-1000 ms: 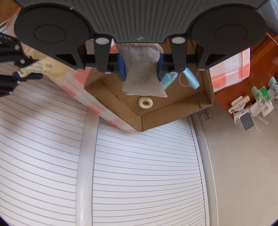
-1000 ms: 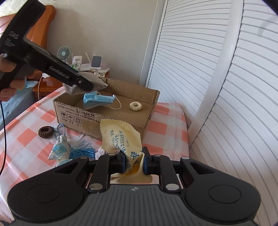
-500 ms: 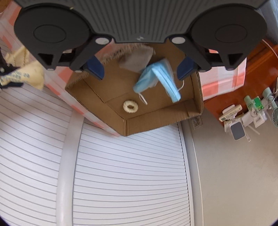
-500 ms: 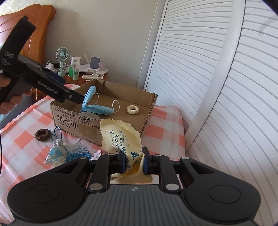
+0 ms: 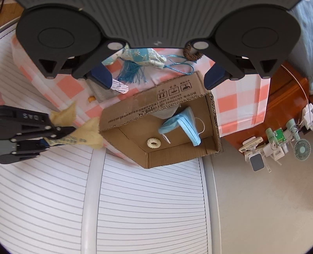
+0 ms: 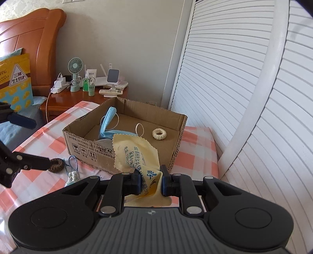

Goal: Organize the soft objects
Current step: 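Lower the yellow cloth into the box and open the right gripper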

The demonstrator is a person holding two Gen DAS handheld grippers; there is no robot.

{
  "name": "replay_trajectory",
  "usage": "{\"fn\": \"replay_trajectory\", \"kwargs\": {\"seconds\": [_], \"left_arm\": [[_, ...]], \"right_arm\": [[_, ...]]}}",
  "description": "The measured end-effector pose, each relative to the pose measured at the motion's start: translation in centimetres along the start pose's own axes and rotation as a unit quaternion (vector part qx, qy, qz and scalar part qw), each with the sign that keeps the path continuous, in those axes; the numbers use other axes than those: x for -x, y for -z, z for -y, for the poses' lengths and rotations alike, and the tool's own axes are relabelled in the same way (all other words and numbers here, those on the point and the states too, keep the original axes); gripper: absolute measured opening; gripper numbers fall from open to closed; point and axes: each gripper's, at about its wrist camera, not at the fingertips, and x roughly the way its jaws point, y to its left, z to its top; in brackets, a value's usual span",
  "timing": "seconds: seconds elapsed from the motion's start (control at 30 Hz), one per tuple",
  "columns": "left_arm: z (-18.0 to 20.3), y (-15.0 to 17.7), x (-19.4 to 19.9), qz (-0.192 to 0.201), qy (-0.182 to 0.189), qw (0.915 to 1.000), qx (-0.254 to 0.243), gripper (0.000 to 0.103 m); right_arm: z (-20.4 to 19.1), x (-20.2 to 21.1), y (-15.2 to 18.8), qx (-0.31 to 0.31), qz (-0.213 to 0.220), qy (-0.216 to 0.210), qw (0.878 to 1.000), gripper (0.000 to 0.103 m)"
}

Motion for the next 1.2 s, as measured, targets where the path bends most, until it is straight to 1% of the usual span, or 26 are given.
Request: {"fn": "replay_trajectory", "kwargs": {"seconds": [0.13, 0.2, 0.3, 0.4, 0.5, 0.53, 0.57, 0.6, 0.63, 0.67, 0.73, 0.83, 0.93, 1.07, 1.2], "left_arm": [[0.1, 0.4, 0.5, 0.001, -0.001, 0.9999, 0.017, 0.101], [0.2, 0.6, 0.6, 0.000, -0.005, 0.9997, 0.024, 0.101], [0.1, 1.5, 0.5, 0.010, -0.011, 0.9989, 0.044, 0.101], [0.1, 2.5, 0.1, 0.002, -0.023, 0.9980, 0.058, 0.101], [-0.2, 3.1, 0.1, -0.006, -0.027, 0.9977, 0.062, 0.101], [-0.3, 3.3, 0.2, -0.007, -0.030, 0.9974, 0.064, 0.101], [-0.5, 3.3, 0.3, -0.006, -0.032, 0.9973, 0.066, 0.101], [-0.6, 3.4, 0.4, -0.006, -0.034, 0.9970, 0.069, 0.101], [-0.7, 3.5, 0.5, -0.005, -0.035, 0.9967, 0.072, 0.101], [-0.9, 3.5, 0.6, -0.004, -0.037, 0.9965, 0.075, 0.101], [-1.1, 3.6, 0.8, -0.002, -0.039, 0.9959, 0.081, 0.101], [-1.5, 3.7, 0.8, -0.003, -0.039, 0.9954, 0.088, 0.101], [-1.5, 3.8, 0.8, -0.003, -0.041, 0.9953, 0.087, 0.101], [-1.4, 3.9, 1.1, -0.002, -0.042, 0.9956, 0.084, 0.101], [-1.5, 4.2, 1.2, -0.003, -0.042, 0.9955, 0.085, 0.101]], "right_arm": [[0.2, -1.6, -2.1, -0.009, 0.000, -0.013, 1.000, 0.022], [0.2, -2.8, -3.4, -0.010, 0.000, -0.013, 1.000, 0.022], [0.6, -5.1, -5.2, -0.023, -0.012, -0.011, 1.000, 0.023], [0.8, -7.5, -6.7, -0.025, -0.020, -0.008, 0.999, 0.023], [0.9, -9.7, -7.9, -0.028, -0.028, -0.001, 0.999, 0.023], [1.0, -10.3, -8.1, -0.032, -0.032, 0.001, 0.999, 0.026], [1.2, -11.0, -8.3, -0.038, -0.035, 0.005, 0.999, 0.043], [1.3, -11.5, -8.3, -0.043, -0.040, 0.010, 0.998, 0.057], [1.4, -11.9, -8.4, -0.045, -0.042, 0.013, 0.998, 0.083], [1.5, -12.1, -8.3, -0.045, -0.037, 0.017, 0.998, 0.097], [1.7, -12.3, -8.1, -0.052, -0.034, 0.019, 0.998, 0.103], [2.2, -12.2, -7.7, -0.070, -0.046, 0.002, 0.996, 0.103], [2.1, -11.6, -7.2, -0.072, -0.050, 0.009, 0.996, 0.103], [1.7, -10.2, -6.3, -0.075, -0.050, 0.004, 0.996, 0.103], [1.3, -8.4, -4.6, -0.087, -0.046, 0.006, 0.995, 0.103]]}}
